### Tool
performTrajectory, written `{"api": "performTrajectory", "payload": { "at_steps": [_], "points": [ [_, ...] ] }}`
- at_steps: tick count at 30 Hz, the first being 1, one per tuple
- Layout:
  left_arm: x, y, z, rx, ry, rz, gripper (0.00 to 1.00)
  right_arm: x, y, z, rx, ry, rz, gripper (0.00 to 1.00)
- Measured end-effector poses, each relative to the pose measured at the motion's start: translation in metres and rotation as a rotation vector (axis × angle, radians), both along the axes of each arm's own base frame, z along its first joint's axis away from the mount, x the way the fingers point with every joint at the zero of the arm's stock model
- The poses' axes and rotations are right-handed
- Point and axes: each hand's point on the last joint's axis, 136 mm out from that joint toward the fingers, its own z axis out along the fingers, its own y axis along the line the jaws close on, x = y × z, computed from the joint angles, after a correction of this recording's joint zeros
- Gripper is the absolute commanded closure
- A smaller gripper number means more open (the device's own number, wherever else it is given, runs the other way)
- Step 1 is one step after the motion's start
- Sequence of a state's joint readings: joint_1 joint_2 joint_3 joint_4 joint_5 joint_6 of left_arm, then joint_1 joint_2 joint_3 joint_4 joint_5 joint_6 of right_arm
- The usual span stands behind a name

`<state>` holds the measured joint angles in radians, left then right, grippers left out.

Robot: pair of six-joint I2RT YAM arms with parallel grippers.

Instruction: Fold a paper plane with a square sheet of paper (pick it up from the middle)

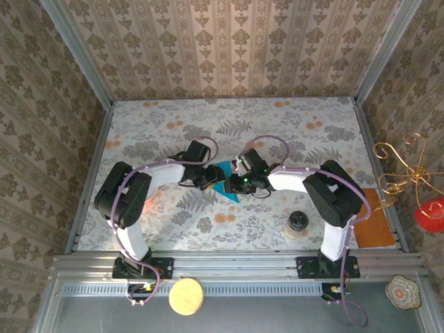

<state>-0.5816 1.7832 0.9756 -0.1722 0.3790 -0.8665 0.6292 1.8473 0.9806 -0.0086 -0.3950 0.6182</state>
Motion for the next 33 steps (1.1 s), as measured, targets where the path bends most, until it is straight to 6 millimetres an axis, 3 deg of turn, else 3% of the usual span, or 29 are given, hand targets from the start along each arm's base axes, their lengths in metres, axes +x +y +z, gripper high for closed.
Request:
{"api": "performTrajectory", "payload": {
  "at_steps": [8,15,23,33],
  "points": [
    [-0.0042,-0.0003,-0.0001,-0.016,0.012,-0.001,0.51,-0.0004,-0.0032,-0.0052,-0.027,-0.010,0.014,0.73],
    [-0.0046,-0.0032,0.0019,-0.036,0.015,-0.004,0.42,-0.0001,-0.0052,-0.0067,-0.046,-0.032,0.036,0.71],
    [-0.0047,-0.0042,0.0038,-0.053,0.021,-0.008,0.40,-0.0001,-0.0052,-0.0066,-0.054,-0.058,0.068,0.71],
    [-0.0054,-0.0049,0.0044,-0.059,0.025,-0.011,0.39,0.0022,-0.0070,-0.0074,-0.070,-0.078,0.072,0.79]
  ]
}}
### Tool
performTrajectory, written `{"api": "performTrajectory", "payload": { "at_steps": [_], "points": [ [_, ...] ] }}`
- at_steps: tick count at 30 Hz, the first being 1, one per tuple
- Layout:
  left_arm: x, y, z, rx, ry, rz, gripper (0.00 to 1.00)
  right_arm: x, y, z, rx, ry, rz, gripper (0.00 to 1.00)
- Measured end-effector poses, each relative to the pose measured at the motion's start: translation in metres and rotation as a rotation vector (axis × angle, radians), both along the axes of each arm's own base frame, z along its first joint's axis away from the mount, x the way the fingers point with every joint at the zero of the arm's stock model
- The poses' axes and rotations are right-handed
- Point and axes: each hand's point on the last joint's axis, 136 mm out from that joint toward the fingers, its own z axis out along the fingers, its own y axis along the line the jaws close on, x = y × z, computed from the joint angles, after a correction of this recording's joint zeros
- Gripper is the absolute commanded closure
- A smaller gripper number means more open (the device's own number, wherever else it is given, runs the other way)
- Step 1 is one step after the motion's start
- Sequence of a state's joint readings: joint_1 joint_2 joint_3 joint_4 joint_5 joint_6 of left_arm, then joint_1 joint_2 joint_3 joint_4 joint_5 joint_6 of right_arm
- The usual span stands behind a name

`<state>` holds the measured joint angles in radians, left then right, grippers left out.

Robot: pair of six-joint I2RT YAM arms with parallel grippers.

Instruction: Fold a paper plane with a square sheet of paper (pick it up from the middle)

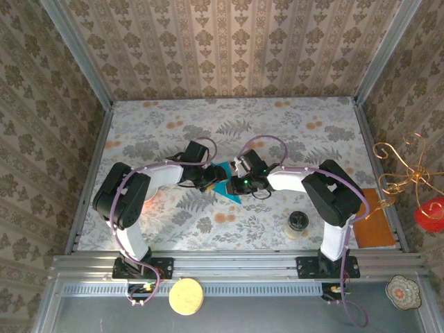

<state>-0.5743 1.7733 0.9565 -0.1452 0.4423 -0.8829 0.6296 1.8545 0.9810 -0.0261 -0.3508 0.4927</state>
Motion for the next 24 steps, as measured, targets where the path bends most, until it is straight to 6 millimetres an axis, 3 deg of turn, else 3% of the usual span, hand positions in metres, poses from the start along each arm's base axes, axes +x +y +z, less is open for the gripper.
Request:
{"api": "performTrajectory", "payload": {
  "at_steps": [11,18,24],
  "points": [
    [-0.005,0.011,0.002,0.000,0.007,0.025,0.39,0.000,-0.001,-0.002,0.052,0.001,-0.002,0.92],
    [-0.005,0.025,0.019,-0.030,-0.042,0.079,0.40,-0.003,-0.002,-0.001,0.153,0.046,-0.011,0.93],
    [0.001,0.022,0.036,-0.102,-0.111,0.100,0.51,-0.005,0.002,0.007,0.259,0.086,-0.003,0.93]
  ]
}}
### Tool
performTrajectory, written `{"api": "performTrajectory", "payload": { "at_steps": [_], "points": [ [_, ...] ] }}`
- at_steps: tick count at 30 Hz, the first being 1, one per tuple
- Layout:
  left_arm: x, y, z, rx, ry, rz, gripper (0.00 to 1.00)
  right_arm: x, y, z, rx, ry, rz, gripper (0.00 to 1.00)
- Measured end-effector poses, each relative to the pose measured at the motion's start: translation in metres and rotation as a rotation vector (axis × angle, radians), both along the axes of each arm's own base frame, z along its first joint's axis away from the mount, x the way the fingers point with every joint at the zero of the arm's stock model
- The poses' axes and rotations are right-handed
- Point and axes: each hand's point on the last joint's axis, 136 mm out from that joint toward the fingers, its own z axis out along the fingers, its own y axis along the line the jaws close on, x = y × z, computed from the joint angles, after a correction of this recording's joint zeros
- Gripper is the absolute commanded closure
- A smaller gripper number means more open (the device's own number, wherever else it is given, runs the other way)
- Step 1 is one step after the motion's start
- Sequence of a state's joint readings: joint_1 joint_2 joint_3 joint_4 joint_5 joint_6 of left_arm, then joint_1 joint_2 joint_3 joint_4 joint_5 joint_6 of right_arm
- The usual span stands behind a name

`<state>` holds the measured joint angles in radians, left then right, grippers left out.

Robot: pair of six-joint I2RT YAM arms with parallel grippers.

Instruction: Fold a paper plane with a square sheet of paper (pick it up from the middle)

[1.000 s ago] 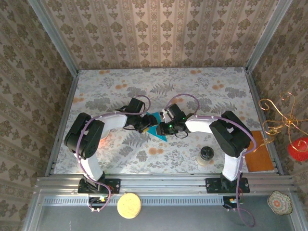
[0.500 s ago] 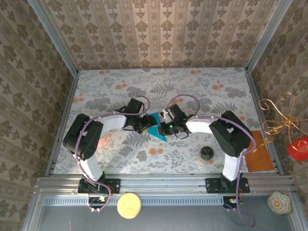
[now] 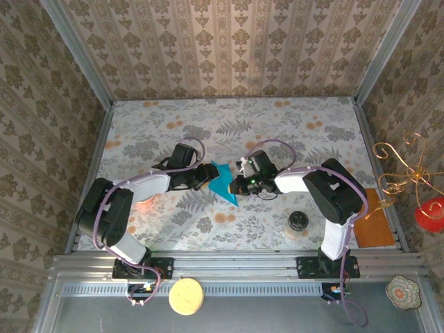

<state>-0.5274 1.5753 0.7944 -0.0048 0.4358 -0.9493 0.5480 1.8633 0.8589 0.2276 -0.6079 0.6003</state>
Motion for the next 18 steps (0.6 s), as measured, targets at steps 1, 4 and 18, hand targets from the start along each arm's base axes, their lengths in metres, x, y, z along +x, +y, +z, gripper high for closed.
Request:
{"api": "performTrajectory", "payload": {
  "at_steps": [1,4,18],
  "points": [
    [0.001,-0.002,0.001,-0.017,-0.007,-0.001,0.53,0.000,0.001,0.000,0.013,0.007,0.003,0.93],
    [0.000,-0.008,0.004,-0.065,-0.019,-0.006,0.60,-0.002,0.003,0.000,0.051,0.036,0.010,0.93],
    [0.003,-0.030,-0.005,-0.164,0.005,-0.050,0.71,-0.009,0.004,-0.007,0.109,0.121,0.042,0.93]
  ]
}}
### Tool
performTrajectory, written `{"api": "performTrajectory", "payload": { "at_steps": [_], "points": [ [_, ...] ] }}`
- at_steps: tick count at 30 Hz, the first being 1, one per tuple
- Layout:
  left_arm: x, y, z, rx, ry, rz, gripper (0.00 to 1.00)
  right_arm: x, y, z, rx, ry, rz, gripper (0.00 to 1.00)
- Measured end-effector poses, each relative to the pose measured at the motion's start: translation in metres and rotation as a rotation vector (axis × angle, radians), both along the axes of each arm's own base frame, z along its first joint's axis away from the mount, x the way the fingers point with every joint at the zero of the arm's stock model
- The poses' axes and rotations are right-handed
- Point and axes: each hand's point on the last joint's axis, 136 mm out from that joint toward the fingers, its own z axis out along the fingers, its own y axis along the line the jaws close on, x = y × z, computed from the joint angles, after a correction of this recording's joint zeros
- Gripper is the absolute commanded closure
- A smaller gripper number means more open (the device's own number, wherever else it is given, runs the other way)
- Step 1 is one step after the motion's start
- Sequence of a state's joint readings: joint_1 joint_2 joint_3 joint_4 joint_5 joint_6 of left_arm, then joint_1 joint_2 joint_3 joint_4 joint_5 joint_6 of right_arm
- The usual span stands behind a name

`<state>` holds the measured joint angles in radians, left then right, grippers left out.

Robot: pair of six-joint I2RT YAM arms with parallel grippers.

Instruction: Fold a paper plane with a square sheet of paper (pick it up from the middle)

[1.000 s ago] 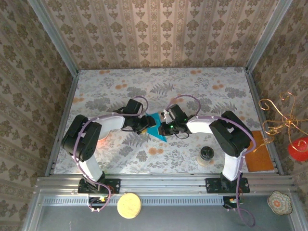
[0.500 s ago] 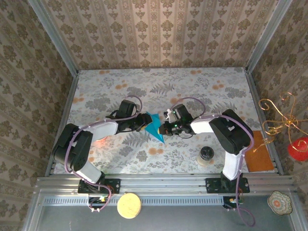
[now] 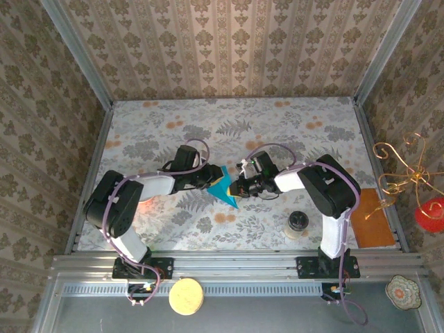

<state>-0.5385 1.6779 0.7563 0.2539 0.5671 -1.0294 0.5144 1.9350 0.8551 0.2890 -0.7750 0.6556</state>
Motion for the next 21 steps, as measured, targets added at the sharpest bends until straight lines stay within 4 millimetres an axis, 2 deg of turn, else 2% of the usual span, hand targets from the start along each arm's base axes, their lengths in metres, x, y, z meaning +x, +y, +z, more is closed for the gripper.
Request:
{"api": "performTrajectory", "payload": {
  "at_steps": [7,21],
  "points": [
    [-0.0028,-0.0066,-0.0103,0.006,0.029,-0.023,0.72,-0.0006,-0.0011,-0.0010,0.005,0.012,0.004,0.93],
    [0.0001,-0.0115,-0.0035,-0.012,0.019,-0.035,0.75,-0.0009,0.0001,-0.0023,-0.008,0.058,0.019,0.91]
  ]
}}
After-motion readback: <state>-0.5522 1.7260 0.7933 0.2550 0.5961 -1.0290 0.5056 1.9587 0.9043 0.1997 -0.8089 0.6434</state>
